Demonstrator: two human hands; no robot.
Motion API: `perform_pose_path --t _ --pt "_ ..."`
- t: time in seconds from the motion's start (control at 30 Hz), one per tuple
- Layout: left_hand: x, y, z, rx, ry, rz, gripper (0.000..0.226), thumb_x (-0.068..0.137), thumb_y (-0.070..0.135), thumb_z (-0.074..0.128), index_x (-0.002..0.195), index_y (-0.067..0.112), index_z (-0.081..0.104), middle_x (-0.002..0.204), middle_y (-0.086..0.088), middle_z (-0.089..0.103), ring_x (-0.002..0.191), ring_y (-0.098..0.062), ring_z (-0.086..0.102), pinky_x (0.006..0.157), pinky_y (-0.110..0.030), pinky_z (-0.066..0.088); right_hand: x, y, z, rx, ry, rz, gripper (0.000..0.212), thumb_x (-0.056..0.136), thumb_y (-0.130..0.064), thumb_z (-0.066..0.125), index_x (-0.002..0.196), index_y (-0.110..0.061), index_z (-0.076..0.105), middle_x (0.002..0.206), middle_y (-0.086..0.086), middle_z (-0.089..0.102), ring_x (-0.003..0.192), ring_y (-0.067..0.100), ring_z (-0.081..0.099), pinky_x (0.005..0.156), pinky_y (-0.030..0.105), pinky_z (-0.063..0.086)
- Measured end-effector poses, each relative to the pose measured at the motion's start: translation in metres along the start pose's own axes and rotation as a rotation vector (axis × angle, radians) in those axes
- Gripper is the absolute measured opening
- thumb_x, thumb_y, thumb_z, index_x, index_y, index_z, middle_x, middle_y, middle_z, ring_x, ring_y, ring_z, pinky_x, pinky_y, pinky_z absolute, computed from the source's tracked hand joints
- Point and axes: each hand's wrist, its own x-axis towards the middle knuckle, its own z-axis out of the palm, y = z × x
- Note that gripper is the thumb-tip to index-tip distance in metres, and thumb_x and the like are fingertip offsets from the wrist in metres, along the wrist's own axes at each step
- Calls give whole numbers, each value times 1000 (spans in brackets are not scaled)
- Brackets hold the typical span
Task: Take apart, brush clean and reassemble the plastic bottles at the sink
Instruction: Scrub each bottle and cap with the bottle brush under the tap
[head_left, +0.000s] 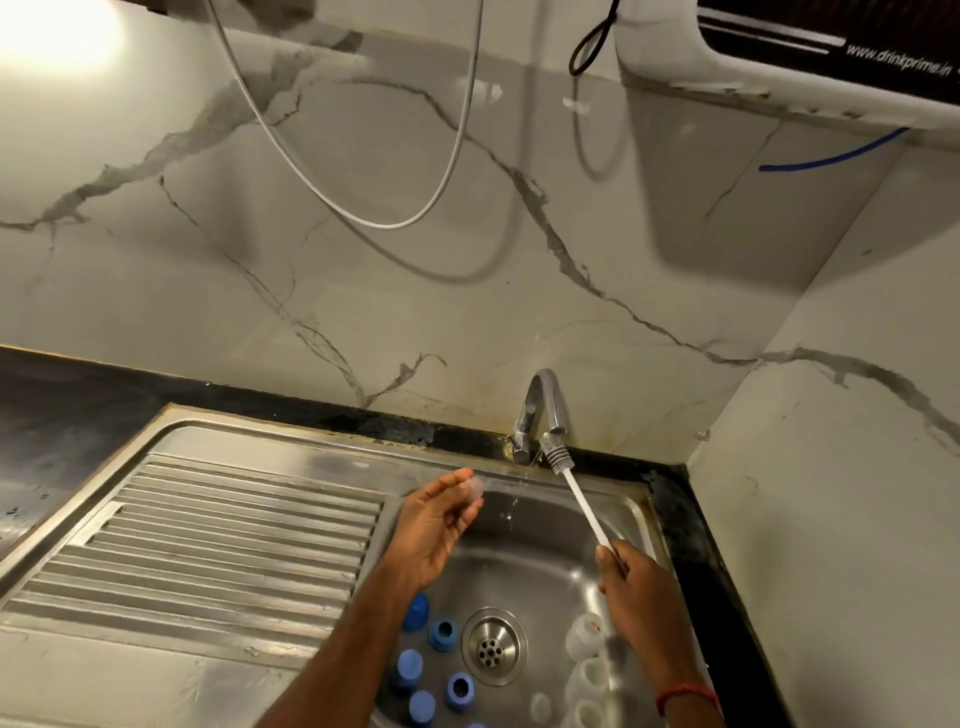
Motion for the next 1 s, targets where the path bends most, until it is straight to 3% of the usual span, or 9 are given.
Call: perform_pose_path --t 0.1,0.2,0.27,0.37,0.5,0.6,0.67,0.8,1.0 --pt "-1 -1 -4 183 -2 120 39 84 3 71 122 13 69 118 -13 72 112 -26 69 95 -38 57 -3 -2 2 142 -25 -3 24 99 -29 59 81 -16 68 58 -1 64 53 7 57 51 12 41" --pt "-2 -3 -5 397 27 246 45 89 0 69 129 19 64 103 -7 77 104 -19 72 95 -37 57 -6 -1 10 242 -134 -9 18 98 -27 61 85 -19 72 60 -2 64 47 5 52 56 27 47" --pt "-2 -4 -7 484 17 276 52 89 0 69 132 27 58 94 -4 78 98 -15 73 92 -31 57 -9 -1 14 263 -232 -28 16 98 -25 61 89 -18 73 59 -1 63 47 3 50 55 28 46" --pt "-3 -3 -10 533 -57 282 38 88 1 72 122 14 67 99 -5 78 101 -20 73 95 -34 58 -13 -5 16 217 -324 -97 15 99 -26 60 92 -21 72 61 -3 63 50 2 51 56 23 44" --pt "-6 -8 -10 311 -170 243 30 88 8 68 116 -4 67 110 -20 73 105 -30 71 93 -37 59 -9 -22 14 200 -330 -205 16 101 -22 55 99 -16 70 58 -8 55 56 5 53 62 29 48" --pt "1 -2 -7 64 -50 193 32 83 11 66 112 -2 69 106 -20 74 97 -26 72 85 -31 61 -11 -28 12 219 -369 -240 18 102 -22 53 103 -19 70 54 -14 50 55 3 48 60 23 45" --pt "3 0 -10 9 -6 178 31 81 9 66 111 1 70 106 -17 74 96 -23 73 81 -28 62 -16 -23 10 221 -377 -236 20 102 -20 53 104 -10 70 53 -15 48 54 2 46 59 21 43" --pt "-5 -14 -2 149 -80 183 28 90 1 62 118 -2 66 112 -21 72 105 -29 72 87 -31 61 -12 -23 8 185 -370 -218 20 102 -22 51 100 -13 68 53 -12 47 52 3 44 56 29 43" --pt "5 -4 -9 286 -29 245 33 84 4 72 118 5 70 112 -12 75 110 -28 70 95 -39 57 -18 -18 0 179 -396 -230 17 103 -22 52 101 -23 68 53 -15 51 51 2 48 55 17 41"
